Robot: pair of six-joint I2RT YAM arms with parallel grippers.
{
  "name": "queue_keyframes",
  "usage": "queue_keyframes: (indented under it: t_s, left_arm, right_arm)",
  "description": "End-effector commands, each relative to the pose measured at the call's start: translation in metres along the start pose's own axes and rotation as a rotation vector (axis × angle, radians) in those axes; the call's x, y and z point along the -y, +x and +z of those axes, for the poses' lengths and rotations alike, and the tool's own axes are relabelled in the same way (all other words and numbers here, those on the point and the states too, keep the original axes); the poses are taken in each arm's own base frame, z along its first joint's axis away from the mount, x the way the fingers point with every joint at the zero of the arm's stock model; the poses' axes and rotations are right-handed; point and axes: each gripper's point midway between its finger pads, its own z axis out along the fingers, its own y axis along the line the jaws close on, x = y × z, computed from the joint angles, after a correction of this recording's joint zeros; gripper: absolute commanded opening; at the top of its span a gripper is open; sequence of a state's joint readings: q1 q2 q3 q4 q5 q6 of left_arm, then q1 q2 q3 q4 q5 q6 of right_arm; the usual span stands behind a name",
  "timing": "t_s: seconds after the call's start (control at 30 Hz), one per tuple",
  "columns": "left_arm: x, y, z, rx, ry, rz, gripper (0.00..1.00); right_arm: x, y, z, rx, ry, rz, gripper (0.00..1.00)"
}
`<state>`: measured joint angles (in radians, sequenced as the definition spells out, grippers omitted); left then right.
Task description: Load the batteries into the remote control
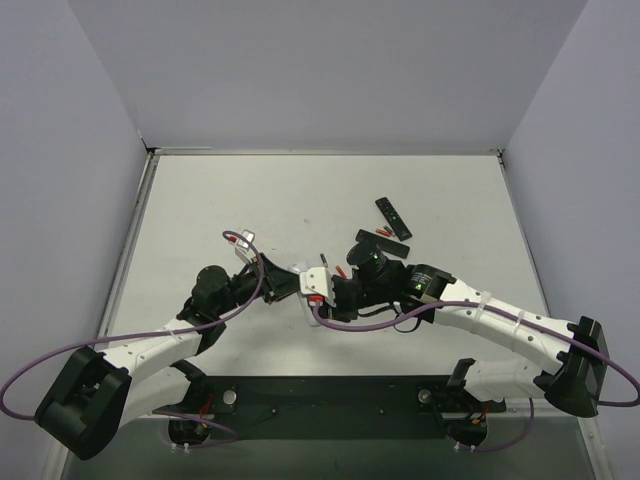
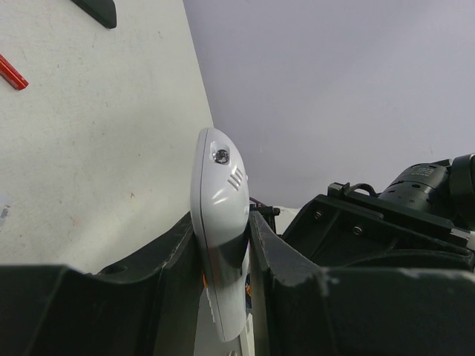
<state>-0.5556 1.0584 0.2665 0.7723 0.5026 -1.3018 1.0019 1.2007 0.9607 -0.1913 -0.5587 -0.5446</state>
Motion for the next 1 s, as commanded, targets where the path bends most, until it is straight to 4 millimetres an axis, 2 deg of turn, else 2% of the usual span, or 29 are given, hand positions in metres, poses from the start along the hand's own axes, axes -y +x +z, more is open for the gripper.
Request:
queue_keyframes:
  t_s: [0.0, 0.53, 0.97]
  left_arm:
    - [0.035, -0.006, 0.004, -0.003, 0.096, 0.048, 0.00]
    - [0.043, -0.006, 0.005, -0.010, 0.116, 0.061, 0.00]
    - [0.048, -0.008, 0.003, 0.009, 0.129, 0.076, 0.00]
  right_arm:
    - [0.003, -0.024, 0.000, 0.067, -0.017, -0.033, 0.23]
    - [0.012, -0.014, 0.010, 0.022, 0.007, -0.001, 0.17]
    - [0.022, 0.002, 0.025, -0.043, 0.031, 0.056, 0.05]
